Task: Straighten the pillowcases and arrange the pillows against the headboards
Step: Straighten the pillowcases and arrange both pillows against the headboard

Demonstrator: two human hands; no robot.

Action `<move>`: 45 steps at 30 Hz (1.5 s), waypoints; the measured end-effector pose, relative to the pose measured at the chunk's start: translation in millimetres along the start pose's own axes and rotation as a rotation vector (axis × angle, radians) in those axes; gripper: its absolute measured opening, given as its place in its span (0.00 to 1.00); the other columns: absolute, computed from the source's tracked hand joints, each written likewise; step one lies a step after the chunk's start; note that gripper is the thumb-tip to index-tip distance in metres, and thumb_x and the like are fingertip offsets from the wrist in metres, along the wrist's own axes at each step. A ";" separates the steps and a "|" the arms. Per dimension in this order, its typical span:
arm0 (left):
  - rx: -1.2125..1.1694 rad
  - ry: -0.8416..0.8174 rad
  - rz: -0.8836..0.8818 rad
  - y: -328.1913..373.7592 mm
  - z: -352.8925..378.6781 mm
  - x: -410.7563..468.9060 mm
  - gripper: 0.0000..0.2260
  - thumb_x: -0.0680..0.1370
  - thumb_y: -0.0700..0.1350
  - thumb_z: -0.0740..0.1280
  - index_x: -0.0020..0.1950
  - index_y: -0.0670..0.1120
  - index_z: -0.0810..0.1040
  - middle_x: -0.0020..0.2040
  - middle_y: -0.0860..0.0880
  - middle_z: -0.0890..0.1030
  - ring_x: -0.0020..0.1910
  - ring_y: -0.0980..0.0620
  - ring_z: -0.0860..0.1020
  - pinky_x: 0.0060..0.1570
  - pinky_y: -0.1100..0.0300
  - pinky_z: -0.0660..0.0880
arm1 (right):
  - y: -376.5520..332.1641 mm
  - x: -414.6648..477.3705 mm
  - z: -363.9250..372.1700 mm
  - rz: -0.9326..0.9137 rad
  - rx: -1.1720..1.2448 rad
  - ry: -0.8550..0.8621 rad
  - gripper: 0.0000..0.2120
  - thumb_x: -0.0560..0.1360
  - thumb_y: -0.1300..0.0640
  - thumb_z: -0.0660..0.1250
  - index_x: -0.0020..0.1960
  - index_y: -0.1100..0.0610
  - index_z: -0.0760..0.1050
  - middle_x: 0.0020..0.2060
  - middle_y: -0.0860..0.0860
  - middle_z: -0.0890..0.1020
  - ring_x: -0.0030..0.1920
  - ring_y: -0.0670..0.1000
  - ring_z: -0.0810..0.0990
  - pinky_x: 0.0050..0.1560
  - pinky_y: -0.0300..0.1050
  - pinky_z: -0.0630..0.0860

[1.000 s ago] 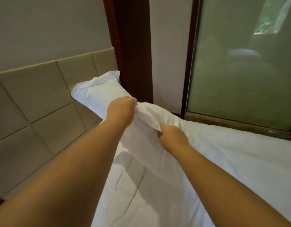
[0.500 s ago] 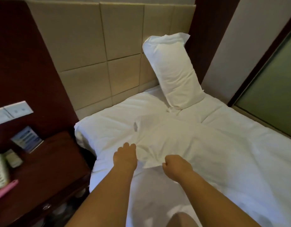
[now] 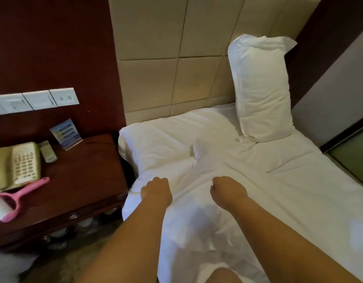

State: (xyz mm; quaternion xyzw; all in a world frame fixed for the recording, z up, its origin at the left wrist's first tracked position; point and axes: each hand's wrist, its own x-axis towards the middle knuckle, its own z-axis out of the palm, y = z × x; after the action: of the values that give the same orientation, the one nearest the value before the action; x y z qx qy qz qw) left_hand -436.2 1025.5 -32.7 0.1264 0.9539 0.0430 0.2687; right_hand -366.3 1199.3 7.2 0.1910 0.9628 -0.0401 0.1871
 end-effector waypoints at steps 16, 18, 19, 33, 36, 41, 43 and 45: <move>-0.094 -0.090 -0.211 70.4 8.0 107.6 0.15 0.80 0.44 0.56 0.65 0.45 0.72 0.66 0.45 0.72 0.64 0.43 0.71 0.58 0.54 0.70 | 46.1 155.6 -6.9 -0.274 -0.084 -0.004 0.13 0.79 0.61 0.53 0.59 0.59 0.72 0.56 0.56 0.76 0.58 0.58 0.75 0.54 0.49 0.71; -0.205 -0.119 -0.222 87.0 22.7 123.5 0.16 0.81 0.50 0.56 0.64 0.44 0.72 0.64 0.44 0.74 0.63 0.43 0.72 0.59 0.52 0.70 | 50.7 179.3 -1.5 -0.352 -0.088 -0.045 0.14 0.78 0.62 0.54 0.61 0.59 0.71 0.57 0.57 0.75 0.59 0.59 0.73 0.56 0.49 0.70; -0.233 -0.149 -0.232 94.1 32.6 129.3 0.19 0.81 0.55 0.56 0.65 0.44 0.71 0.64 0.44 0.74 0.64 0.43 0.72 0.60 0.51 0.70 | 52.4 191.2 3.7 -0.388 -0.089 -0.069 0.14 0.78 0.62 0.55 0.62 0.59 0.71 0.57 0.57 0.74 0.59 0.59 0.72 0.57 0.50 0.70; -0.467 -0.400 -0.497 108.7 126.1 173.8 0.45 0.67 0.76 0.59 0.74 0.48 0.61 0.69 0.45 0.71 0.68 0.43 0.69 0.68 0.46 0.64 | 57.7 260.0 96.6 -0.577 -0.246 -0.209 0.21 0.77 0.52 0.59 0.69 0.46 0.63 0.63 0.52 0.71 0.66 0.57 0.67 0.65 0.54 0.62; -0.471 -0.431 -0.441 102.5 126.7 195.6 0.51 0.63 0.76 0.64 0.77 0.48 0.57 0.73 0.46 0.67 0.71 0.43 0.66 0.70 0.46 0.62 | 55.4 262.6 103.1 -0.574 -0.381 -0.224 0.27 0.77 0.51 0.60 0.73 0.44 0.55 0.64 0.55 0.68 0.65 0.59 0.66 0.65 0.56 0.62; -0.611 -0.492 -0.331 92.4 123.6 217.0 0.47 0.66 0.69 0.70 0.77 0.46 0.58 0.75 0.45 0.66 0.72 0.44 0.66 0.69 0.50 0.64 | 29.5 267.4 110.7 -0.567 -0.567 -0.264 0.29 0.74 0.45 0.63 0.71 0.43 0.56 0.67 0.57 0.60 0.67 0.61 0.60 0.64 0.58 0.59; -0.652 -0.526 -0.317 87.5 131.2 222.6 0.45 0.65 0.70 0.69 0.75 0.48 0.63 0.71 0.46 0.71 0.68 0.44 0.70 0.66 0.51 0.67 | 17.6 275.9 114.5 -0.564 -0.646 -0.307 0.30 0.74 0.42 0.63 0.73 0.41 0.56 0.70 0.57 0.56 0.70 0.61 0.54 0.66 0.59 0.55; -0.694 -0.555 -0.296 81.3 137.7 227.8 0.39 0.65 0.71 0.67 0.70 0.49 0.71 0.64 0.47 0.77 0.61 0.44 0.76 0.61 0.52 0.71 | 6.1 283.4 121.2 -0.603 -0.680 -0.317 0.29 0.73 0.42 0.63 0.72 0.40 0.59 0.71 0.54 0.57 0.71 0.59 0.53 0.68 0.61 0.53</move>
State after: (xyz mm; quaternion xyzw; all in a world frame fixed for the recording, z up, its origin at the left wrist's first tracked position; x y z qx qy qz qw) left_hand -533.9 1166.0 -252.1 -0.1016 0.7829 0.2854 0.5434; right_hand -565.0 1286.9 -211.5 -0.1770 0.8934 0.1959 0.3635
